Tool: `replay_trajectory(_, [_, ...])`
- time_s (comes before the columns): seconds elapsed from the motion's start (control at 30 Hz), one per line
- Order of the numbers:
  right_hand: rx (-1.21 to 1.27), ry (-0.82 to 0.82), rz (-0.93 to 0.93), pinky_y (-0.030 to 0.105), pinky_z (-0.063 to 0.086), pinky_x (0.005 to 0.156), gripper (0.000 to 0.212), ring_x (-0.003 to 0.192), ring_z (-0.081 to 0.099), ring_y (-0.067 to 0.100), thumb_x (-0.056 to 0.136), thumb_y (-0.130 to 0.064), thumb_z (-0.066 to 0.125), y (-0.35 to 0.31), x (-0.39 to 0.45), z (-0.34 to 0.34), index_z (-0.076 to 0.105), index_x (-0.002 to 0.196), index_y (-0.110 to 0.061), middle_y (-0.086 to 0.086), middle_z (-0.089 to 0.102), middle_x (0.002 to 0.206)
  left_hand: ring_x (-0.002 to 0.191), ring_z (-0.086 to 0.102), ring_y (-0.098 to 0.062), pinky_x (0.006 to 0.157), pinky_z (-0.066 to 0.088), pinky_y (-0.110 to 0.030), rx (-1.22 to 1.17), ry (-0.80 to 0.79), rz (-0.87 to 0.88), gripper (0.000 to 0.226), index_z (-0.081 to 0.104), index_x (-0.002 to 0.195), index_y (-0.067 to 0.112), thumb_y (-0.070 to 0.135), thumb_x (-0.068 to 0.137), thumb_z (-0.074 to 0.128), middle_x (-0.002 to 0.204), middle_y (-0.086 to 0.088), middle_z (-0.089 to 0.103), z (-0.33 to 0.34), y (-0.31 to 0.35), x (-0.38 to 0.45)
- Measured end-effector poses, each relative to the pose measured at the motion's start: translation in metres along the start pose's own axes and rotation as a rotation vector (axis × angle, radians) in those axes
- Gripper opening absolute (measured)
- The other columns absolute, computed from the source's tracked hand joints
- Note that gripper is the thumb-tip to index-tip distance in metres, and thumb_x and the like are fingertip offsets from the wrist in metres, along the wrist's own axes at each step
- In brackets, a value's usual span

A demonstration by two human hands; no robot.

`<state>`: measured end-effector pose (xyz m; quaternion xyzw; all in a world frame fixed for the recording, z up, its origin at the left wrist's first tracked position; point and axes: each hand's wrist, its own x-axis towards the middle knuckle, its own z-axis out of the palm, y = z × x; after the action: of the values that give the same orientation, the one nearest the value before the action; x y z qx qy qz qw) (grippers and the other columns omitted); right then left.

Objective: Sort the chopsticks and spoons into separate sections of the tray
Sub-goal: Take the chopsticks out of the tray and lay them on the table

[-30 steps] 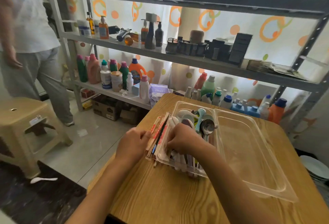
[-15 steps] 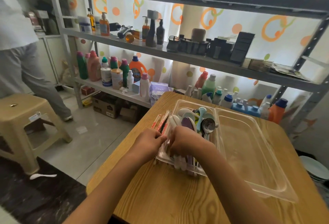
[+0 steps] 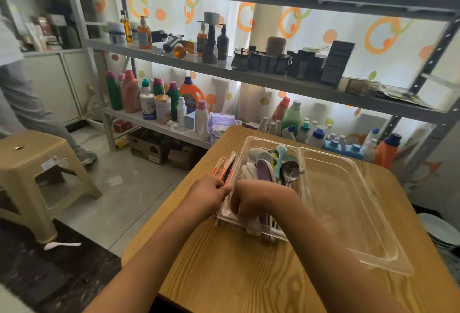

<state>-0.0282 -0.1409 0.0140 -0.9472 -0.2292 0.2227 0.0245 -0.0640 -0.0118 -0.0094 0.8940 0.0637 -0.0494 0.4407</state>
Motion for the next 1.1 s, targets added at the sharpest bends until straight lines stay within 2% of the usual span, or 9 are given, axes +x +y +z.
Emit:
replay_trajectory(0.17, [0.047, -0.045, -0.038, 0.036, 0.057, 0.084, 0.021, 0.09, 0.064, 0.019, 0.088, -0.012, 0.063, 0.003, 0.0, -0.002, 0.068, 0.108, -0.014, 0.005, 0.067, 0.098, 0.068, 0.058, -0.013, 0.056, 0.041, -0.024, -0.057, -0.035, -0.021, 0.023, 0.07, 0.089, 0.012, 0.029, 0.097, 0.056, 0.078, -0.003, 0.064, -0.005, 0.001, 0.0])
replay_trajectory(0.33, [0.028, -0.009, -0.078, 0.037, 0.058, 0.085, 0.019, 0.09, 0.066, 0.02, 0.089, -0.013, 0.063, 0.006, 0.001, 0.001, 0.07, 0.106, -0.012, 0.007, 0.069, 0.099, 0.061, 0.052, -0.011, 0.05, 0.037, -0.021, -0.067, -0.044, -0.039, 0.025, 0.069, 0.087, 0.009, 0.029, 0.096, 0.057, 0.073, -0.001, 0.06, -0.009, 0.006, -0.002])
replay_trajectory(0.47, [0.033, -0.01, -0.132, 0.033, 0.058, 0.082, 0.018, 0.089, 0.066, 0.019, 0.09, -0.01, 0.063, 0.008, 0.0, 0.001, 0.071, 0.106, -0.013, 0.006, 0.069, 0.099, 0.051, 0.045, -0.008, 0.041, 0.037, -0.016, -0.083, -0.073, -0.077, 0.023, 0.07, 0.096, 0.007, 0.028, 0.096, 0.058, 0.074, -0.001, 0.06, -0.011, 0.009, -0.003])
replay_trajectory(0.6, [0.098, 0.036, -0.203, 0.029, 0.057, 0.081, 0.017, 0.088, 0.064, 0.012, 0.088, -0.009, 0.065, 0.014, -0.003, 0.002, 0.072, 0.099, -0.02, -0.004, 0.068, 0.094, 0.048, 0.043, -0.009, 0.037, 0.033, -0.016, -0.115, -0.081, -0.101, 0.023, 0.07, 0.099, 0.007, 0.027, 0.095, 0.06, 0.076, -0.002, 0.061, -0.012, 0.008, -0.002])
replay_trajectory(0.73, [0.27, 0.099, -0.264, 0.021, 0.054, 0.073, 0.014, 0.084, 0.065, 0.005, 0.087, -0.011, 0.069, 0.023, -0.012, 0.003, 0.074, 0.097, -0.02, -0.011, 0.067, 0.09, 0.047, 0.043, -0.009, 0.038, 0.034, -0.017, -0.142, -0.086, -0.105, 0.023, 0.07, 0.096, 0.005, 0.026, 0.094, 0.06, 0.072, -0.004, 0.06, -0.012, 0.007, -0.001])
replay_trajectory(0.83, [0.421, 0.152, -0.296, 0.029, 0.059, 0.08, 0.014, 0.085, 0.067, 0.008, 0.086, -0.014, 0.071, 0.027, -0.019, 0.003, 0.075, 0.099, -0.019, -0.009, 0.069, 0.089, 0.047, 0.043, -0.008, 0.037, 0.035, -0.016, -0.164, -0.103, -0.112, 0.023, 0.071, 0.095, 0.006, 0.026, 0.094, 0.06, 0.072, -0.004, 0.06, -0.012, 0.006, -0.001])
replay_trajectory(0.9, [0.485, 0.209, -0.331, 0.032, 0.059, 0.082, 0.015, 0.084, 0.068, 0.009, 0.086, -0.018, 0.073, 0.027, -0.024, 0.001, 0.075, 0.1, -0.02, -0.008, 0.071, 0.087, 0.05, 0.043, -0.01, 0.041, 0.036, -0.02, -0.176, -0.11, -0.12, 0.022, 0.071, 0.093, 0.007, 0.026, 0.094, 0.061, 0.075, -0.006, 0.06, -0.013, 0.004, -0.001])
replay_trajectory(1.0, [0.569, 0.278, -0.398, 0.015, 0.051, 0.063, 0.013, 0.065, 0.063, -0.002, 0.087, -0.013, 0.072, 0.023, -0.033, -0.005, 0.074, 0.101, -0.014, -0.018, 0.067, 0.069, 0.056, 0.044, -0.012, 0.048, 0.038, -0.023, -0.181, -0.111, -0.137, 0.021, 0.072, 0.089, 0.007, 0.023, 0.094, 0.06, 0.073, -0.006, 0.058, -0.012, 0.003, 0.001])
replay_trajectory(1.1, [0.611, 0.414, -0.458, 0.016, 0.044, 0.058, 0.012, 0.053, 0.051, 0.001, 0.086, -0.015, 0.074, 0.016, -0.036, -0.014, 0.074, 0.098, -0.013, -0.015, 0.06, 0.06, 0.055, 0.044, -0.012, 0.047, 0.037, -0.023, -0.193, -0.106, -0.141, 0.02, 0.069, 0.084, 0.009, 0.023, 0.094, 0.06, 0.07, -0.003, 0.056, -0.012, 0.002, 0.0])
